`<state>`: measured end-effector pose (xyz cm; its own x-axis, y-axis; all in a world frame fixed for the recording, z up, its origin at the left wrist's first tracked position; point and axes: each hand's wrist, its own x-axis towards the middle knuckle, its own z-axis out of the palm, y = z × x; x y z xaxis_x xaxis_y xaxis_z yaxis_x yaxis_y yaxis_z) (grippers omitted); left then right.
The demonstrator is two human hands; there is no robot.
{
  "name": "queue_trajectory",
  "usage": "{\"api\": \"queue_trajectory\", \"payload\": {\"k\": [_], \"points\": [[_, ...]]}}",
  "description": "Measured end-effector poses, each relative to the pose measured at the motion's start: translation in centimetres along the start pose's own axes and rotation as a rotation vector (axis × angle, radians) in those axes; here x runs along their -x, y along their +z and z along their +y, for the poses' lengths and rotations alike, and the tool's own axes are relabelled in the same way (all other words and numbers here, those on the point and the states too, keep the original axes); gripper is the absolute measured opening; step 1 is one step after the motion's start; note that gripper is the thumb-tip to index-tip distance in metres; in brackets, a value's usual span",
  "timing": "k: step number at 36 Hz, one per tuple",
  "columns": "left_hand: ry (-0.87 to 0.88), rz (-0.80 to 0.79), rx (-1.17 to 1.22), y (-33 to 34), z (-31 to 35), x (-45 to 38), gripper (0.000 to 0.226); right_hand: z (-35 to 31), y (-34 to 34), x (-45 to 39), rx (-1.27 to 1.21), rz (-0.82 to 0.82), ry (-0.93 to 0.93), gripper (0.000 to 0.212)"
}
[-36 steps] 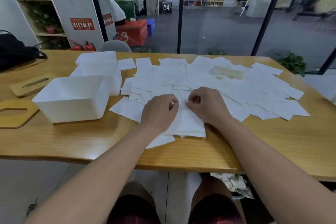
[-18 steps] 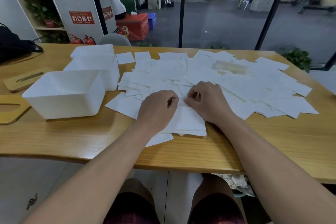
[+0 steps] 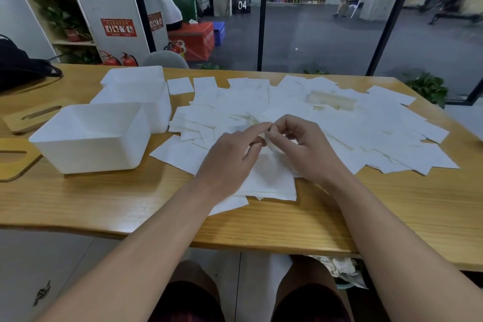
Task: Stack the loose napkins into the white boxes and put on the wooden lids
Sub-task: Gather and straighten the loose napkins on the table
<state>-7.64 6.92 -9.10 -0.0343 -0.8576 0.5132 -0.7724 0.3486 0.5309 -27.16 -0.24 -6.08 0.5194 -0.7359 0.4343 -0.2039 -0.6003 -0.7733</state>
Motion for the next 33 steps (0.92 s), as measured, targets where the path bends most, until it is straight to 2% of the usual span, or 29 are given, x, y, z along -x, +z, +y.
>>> {"api": "queue_trajectory", "payload": {"k": [4, 8, 10, 14, 16, 18, 21, 23, 25, 28, 31, 33], "points": [[-0.081, 0.043, 0.199, -0.5, 0.4, 0.4, 0.033, -0.3, 0.0, 0.2, -0.062, -0.022, -0.055, 0.011], [-0.136, 0.192, 0.342, -1.0, 0.5, 0.3, 0.018, -0.2, -0.2, 0.3, -0.091, 0.010, -0.091, 0.023], [-0.165, 0.252, 0.414, -1.3, 0.4, 0.1, 0.016, -0.1, -0.2, 0.2, -0.085, 0.053, -0.083, 0.025], [-0.243, 0.328, 0.598, -1.9, 0.3, -0.4, 0.022, -0.1, -0.3, 0.1, -0.072, 0.151, 0.015, 0.016], [-0.299, 0.293, 0.807, -2.3, 0.2, -0.5, 0.018, -0.4, -0.3, 0.2, -0.083, 0.148, 0.090, 0.020], [-0.322, 0.184, 1.039, -2.7, 0.3, -0.4, 0.012, -0.5, -0.3, 0.3, -0.083, 0.098, 0.164, 0.035], [-0.308, 0.013, 1.278, -3.0, 0.4, -0.3, 0.022, -0.7, -0.5, 0.6, -0.119, -0.024, 0.197, 0.058], [-0.295, -0.048, 1.350, -3.3, 0.2, -0.2, 0.029, -1.1, -0.5, 0.7, -0.131, -0.089, 0.189, 0.054], [-0.303, -0.041, 1.350, -3.4, -0.1, -0.1, 0.030, -1.5, -0.4, 0.9, -0.135, -0.126, 0.192, 0.043], [-0.336, 0.019, 1.213, -3.8, -0.2, -0.1, 0.030, -1.6, 0.3, 1.1, -0.111, -0.152, 0.164, 0.026], [-0.362, 0.085, 1.007, -4.2, -0.1, 0.1, 0.027, -1.3, 0.5, 1.0, -0.131, -0.083, 0.129, 0.015], [-0.365, 0.129, 0.783, -4.3, -0.3, 0.2, 0.026, -0.9, 0.1, 0.8, -0.119, -0.007, 0.123, 0.012]]}}
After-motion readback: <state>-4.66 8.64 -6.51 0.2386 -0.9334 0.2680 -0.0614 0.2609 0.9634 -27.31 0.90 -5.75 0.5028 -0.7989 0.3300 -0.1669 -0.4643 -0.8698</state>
